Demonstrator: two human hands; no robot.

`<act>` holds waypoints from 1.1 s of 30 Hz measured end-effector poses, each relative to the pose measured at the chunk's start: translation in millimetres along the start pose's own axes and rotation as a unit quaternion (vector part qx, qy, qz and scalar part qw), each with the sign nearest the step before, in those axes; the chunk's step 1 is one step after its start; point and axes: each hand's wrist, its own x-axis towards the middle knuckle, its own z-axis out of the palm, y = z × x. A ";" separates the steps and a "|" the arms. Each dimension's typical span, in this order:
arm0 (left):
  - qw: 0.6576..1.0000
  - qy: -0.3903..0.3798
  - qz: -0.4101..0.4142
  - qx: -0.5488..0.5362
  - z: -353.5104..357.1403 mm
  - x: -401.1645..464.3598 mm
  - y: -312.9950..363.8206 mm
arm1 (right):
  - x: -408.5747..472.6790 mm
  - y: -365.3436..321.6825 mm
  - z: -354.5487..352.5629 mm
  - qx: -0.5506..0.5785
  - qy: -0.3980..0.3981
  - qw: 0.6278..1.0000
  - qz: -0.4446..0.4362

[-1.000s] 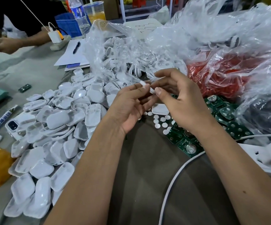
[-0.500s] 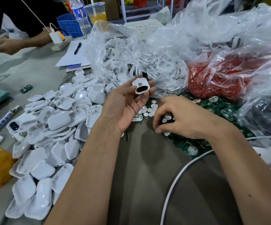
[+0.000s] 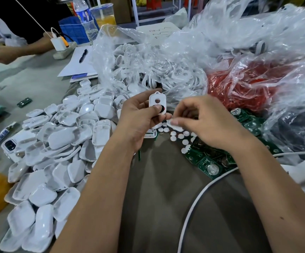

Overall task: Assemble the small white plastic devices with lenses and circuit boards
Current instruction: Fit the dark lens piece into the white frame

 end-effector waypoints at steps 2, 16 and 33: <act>1.000 -0.008 0.018 0.021 2.4 -1.0 -1.5 | 0.6 -0.1 0.2 0.133 0.078 0.988 0.006; 0.992 -0.020 0.085 0.087 4.8 -3.3 -0.1 | 0.4 -2.8 5.4 0.323 0.124 0.938 0.025; 0.980 -0.038 0.124 0.150 8.8 -7.7 -1.0 | 1.4 -0.3 4.8 0.352 0.123 0.926 0.060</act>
